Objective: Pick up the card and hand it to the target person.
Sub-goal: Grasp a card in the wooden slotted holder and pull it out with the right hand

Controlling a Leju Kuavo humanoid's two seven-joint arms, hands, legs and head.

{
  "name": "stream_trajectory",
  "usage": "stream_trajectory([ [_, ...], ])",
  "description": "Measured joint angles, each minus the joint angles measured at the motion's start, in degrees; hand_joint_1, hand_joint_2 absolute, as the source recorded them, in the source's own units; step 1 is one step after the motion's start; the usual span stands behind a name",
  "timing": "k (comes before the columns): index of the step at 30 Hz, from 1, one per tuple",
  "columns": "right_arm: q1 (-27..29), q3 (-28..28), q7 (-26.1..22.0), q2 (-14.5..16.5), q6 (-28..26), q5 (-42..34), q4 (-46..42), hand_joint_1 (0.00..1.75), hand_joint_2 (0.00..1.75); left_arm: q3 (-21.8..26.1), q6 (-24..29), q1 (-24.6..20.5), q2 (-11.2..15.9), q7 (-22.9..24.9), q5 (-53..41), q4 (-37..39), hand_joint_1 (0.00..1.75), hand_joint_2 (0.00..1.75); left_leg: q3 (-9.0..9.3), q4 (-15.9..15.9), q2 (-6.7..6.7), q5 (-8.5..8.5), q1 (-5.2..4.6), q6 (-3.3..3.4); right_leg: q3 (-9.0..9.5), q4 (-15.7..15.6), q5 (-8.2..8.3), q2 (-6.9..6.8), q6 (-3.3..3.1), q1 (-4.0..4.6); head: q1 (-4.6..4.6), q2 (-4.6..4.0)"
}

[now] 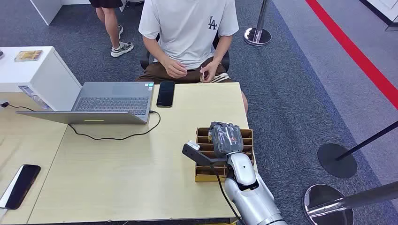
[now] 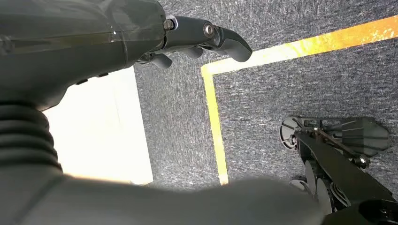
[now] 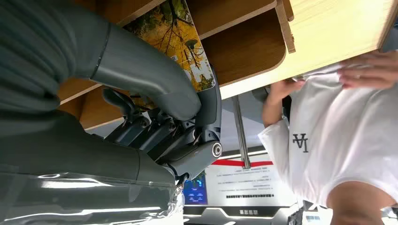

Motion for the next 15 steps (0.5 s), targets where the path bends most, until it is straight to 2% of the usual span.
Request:
stream_trajectory([
  [4,0.0,0.0,0.0,0.0,0.0,0.0,0.0,1.6,1.75,0.0,0.1,0.0,0.0,0.0,-0.1,0.0,0.0,1.75,0.0,0.0,0.0,0.0,0.0,0.0,0.0,0.0,0.0,0.0,0.0,0.0,0.0,0.0],
  [8,0.0,0.0,0.0,0.0,0.0,-0.1,0.0,1.55,1.75,0.0,0.4,0.0,0.0,0.0,-0.2,0.0,0.0,0.0,0.0,0.0,0.0,0.0,0.0,0.0,0.0,0.0,0.0,0.0,0.0,0.0,0.0,0.0],
  [15,0.0,0.0,0.0,0.0,0.0,-0.4,0.0,1.44,1.75,0.0,0.8,0.0,0.0,0.0,-0.2,0.0,0.0,0.0,0.01,0.0,0.0,0.0,0.0,0.0,0.0,0.0,0.0,0.0,0.0,0.0,0.01,0.0],
])
